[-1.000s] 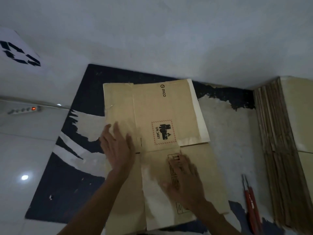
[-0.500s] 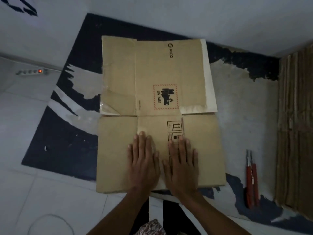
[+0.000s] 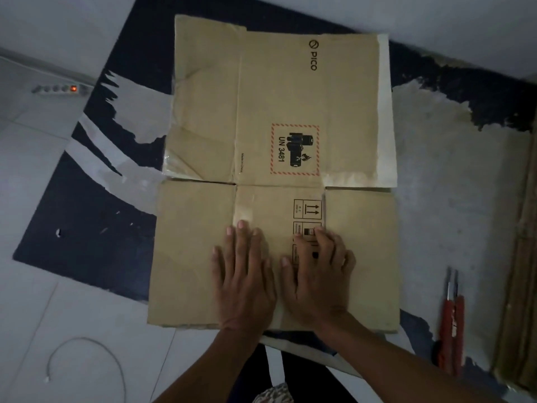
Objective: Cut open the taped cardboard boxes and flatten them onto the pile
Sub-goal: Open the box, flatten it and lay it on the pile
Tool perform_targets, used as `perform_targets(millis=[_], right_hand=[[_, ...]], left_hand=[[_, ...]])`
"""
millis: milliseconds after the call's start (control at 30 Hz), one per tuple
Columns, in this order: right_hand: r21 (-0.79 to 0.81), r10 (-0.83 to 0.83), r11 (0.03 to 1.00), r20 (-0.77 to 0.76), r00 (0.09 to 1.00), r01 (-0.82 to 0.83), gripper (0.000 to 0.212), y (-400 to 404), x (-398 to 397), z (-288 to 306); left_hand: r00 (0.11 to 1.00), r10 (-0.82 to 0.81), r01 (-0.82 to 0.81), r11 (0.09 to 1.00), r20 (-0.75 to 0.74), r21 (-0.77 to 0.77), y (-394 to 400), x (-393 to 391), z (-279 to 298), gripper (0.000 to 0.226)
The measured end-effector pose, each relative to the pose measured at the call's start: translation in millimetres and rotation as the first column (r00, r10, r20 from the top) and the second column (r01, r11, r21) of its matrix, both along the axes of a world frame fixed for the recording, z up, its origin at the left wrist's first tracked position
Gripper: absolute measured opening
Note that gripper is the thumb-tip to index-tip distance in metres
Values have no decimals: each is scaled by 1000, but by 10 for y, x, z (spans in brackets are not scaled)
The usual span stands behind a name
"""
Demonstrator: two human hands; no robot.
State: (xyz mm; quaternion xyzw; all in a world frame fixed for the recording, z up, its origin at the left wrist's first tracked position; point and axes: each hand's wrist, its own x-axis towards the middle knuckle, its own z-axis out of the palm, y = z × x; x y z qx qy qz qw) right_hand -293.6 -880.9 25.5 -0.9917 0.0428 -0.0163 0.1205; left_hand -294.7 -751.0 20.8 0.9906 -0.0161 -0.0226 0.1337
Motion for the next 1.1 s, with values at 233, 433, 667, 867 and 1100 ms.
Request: perform_targets(millis=[233,433,667,867,1100], right_hand=[[6,8,1000,-25,1000,-8,44,-34,-11,-7],[6,-3,1000,-14,1000,4,44,-54,4,-26],[133,-35,990,-3,999,35,31,-24,549,202],[61,11,998,-61,998,-7,60,-107,1645,39],[-66,28,997,-139,990,-38,64,-79,1716,-52]], left_hand=[[991,-106,104,994,77,24,208,250,34,47],[999,-36,36,999,37,-17,335,400,8,69],[997,-72,71,997,12,36,355,409,-23,69],[995,-71,71,997,73,0,337,422,-17,66],[993,-29,25,999,115,40,311,508,-2,49]])
